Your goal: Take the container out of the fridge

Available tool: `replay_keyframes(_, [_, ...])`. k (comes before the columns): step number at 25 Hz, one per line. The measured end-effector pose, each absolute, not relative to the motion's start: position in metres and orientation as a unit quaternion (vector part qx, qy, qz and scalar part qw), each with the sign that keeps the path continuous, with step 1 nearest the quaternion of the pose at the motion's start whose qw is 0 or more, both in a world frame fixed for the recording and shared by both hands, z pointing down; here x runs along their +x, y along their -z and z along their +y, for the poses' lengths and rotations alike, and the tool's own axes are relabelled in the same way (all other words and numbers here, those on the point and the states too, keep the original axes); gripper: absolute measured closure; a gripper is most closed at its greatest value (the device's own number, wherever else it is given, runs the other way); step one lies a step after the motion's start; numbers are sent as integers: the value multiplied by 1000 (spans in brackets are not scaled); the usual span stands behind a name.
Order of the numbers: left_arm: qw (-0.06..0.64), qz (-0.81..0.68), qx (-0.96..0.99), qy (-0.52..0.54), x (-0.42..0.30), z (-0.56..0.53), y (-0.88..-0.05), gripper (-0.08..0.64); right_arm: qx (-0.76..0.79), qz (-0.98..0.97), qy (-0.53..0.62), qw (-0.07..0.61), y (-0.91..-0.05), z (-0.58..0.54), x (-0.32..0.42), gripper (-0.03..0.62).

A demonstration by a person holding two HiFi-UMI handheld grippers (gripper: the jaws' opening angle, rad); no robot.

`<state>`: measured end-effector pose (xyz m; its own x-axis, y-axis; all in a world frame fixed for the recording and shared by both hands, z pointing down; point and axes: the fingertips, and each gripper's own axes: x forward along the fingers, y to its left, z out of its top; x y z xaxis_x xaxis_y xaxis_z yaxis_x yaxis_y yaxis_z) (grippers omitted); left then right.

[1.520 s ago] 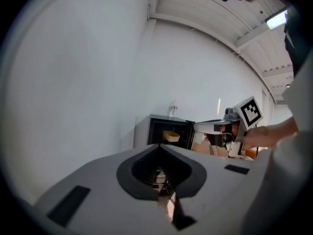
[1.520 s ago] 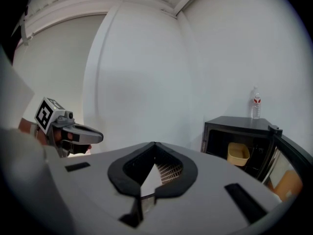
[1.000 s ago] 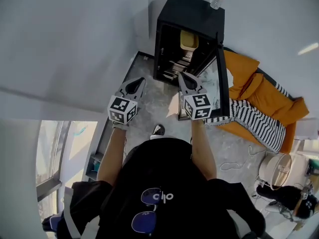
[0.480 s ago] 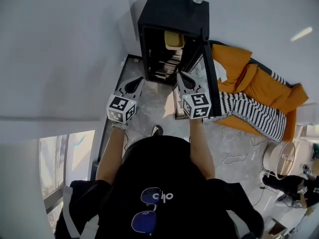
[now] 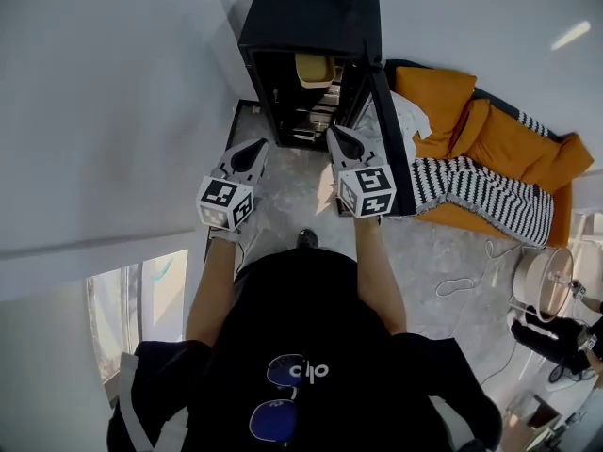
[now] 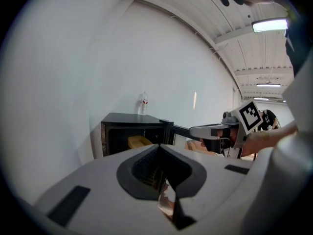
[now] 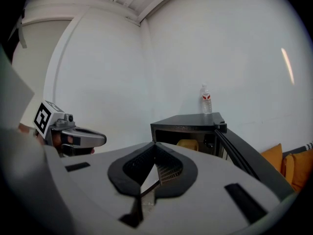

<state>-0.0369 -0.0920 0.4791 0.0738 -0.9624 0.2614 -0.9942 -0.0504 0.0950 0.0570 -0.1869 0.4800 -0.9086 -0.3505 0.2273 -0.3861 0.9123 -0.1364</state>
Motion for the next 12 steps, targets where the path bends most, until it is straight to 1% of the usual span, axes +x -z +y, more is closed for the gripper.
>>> replay_keyframes(7, [131, -663, 734, -65, -39, -109, -483, 561, 214, -966, -104, 103, -492, -196, 64, 586])
replay_keyframes(12, [126, -639, 756, -63, -54, -130, -487, 561, 249, -957, -105, 105, -496, -212, 59, 586])
